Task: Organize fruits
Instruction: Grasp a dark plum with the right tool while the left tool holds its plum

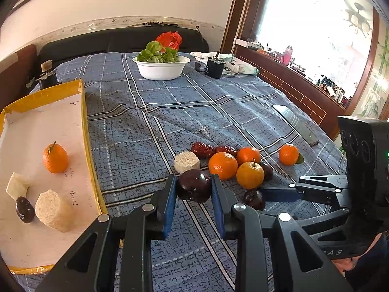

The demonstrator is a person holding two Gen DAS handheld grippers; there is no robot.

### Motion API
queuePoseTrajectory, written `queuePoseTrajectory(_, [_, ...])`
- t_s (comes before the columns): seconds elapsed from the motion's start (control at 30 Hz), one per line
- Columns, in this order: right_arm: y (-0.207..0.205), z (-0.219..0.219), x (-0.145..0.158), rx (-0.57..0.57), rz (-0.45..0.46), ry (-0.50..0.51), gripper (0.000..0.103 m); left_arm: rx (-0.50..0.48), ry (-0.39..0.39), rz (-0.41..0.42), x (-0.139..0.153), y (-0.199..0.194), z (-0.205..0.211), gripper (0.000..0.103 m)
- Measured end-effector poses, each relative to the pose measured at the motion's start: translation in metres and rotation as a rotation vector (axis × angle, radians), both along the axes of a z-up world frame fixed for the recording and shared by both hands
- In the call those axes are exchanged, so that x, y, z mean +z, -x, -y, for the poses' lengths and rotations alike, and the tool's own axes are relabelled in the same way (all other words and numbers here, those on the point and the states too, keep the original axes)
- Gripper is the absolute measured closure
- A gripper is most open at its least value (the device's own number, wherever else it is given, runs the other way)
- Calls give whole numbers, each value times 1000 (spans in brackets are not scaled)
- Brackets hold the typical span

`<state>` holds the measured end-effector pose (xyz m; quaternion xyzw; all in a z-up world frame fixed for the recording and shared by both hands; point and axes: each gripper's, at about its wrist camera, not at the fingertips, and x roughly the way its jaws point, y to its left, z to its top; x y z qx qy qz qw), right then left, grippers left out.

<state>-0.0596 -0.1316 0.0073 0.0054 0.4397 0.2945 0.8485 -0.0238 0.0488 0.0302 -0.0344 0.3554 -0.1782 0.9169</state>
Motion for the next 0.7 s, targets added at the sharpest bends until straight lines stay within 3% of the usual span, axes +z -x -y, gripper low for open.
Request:
queuePoseTrajectory(0.07, [-1, 4, 0, -13, -7, -16, 70, 0, 2, -1, 0, 0, 0, 76])
queuePoseTrajectory(0.17, [-1, 5, 1, -8, -10, -36, 71, -1, 2, 0, 0, 0, 0, 76])
queuePoseTrajectory(0.43, [14, -1, 17, 51, 88, -83, 71, 1, 5, -2, 0, 0, 0, 76])
queuePoseTrajectory(0.7, [11, 6, 21, 23, 85, -122, 71, 1, 5, -3, 0, -1, 0, 76])
